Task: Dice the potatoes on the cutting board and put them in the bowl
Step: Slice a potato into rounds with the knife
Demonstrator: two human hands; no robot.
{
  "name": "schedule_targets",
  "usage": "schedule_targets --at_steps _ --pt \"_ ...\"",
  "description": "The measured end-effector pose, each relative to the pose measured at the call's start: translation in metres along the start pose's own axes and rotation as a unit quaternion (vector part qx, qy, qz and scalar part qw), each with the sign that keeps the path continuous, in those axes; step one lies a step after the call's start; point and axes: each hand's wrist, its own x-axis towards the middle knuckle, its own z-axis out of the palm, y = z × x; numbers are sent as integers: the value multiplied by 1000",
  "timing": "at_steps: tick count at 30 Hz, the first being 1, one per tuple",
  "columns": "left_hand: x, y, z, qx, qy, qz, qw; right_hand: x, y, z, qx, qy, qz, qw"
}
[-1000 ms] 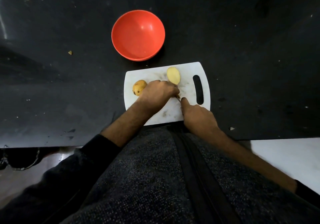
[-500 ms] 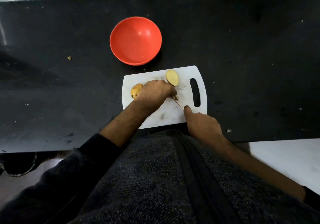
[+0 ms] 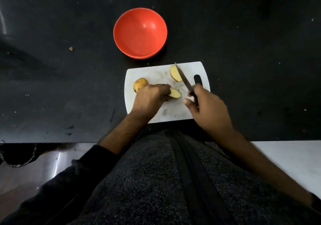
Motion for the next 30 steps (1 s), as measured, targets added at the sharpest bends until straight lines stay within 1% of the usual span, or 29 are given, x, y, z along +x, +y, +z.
schedule_targets --at_steps 1,4,6,9,12,14,15,18,20,24,27,30 --pt "-1 -1 2 -4 -1 0 1000 7 -1 12 23 12 -15 1000" --pt "-2 -2 4 6 -10 2 1000 28 4 41 47 -1 -32 998" --pt "-3 -3 6 12 -15 -4 1000 37 9 51 21 4 -35 999" --pt "-6 -6 8 22 -1 1 1000 43 15 55 -28 37 -53 997" --pt "-10 -5 5 60 36 23 997 42 21 49 -55 78 -77 992" --pt "-13 -2 1 98 42 32 994 39 26 45 -37 78 -59 995" --pt "-14 -2 1 123 43 38 991 35 28 44 -8 78 -43 996" --pt "-20 -7 4 169 39 55 983 24 30 42 137 83 17 987" --pt "-24 -10 5 172 39 61 982 16 29 43 184 73 47 979" --pt "-28 -5 5 216 60 84 971 14 30 55 182 70 74 978" --pt "-28 3 11 227 31 56 972 22 29 63 145 74 60 985" --pt "-24 11 10 228 5 60 972 26 25 65 87 74 64 991"
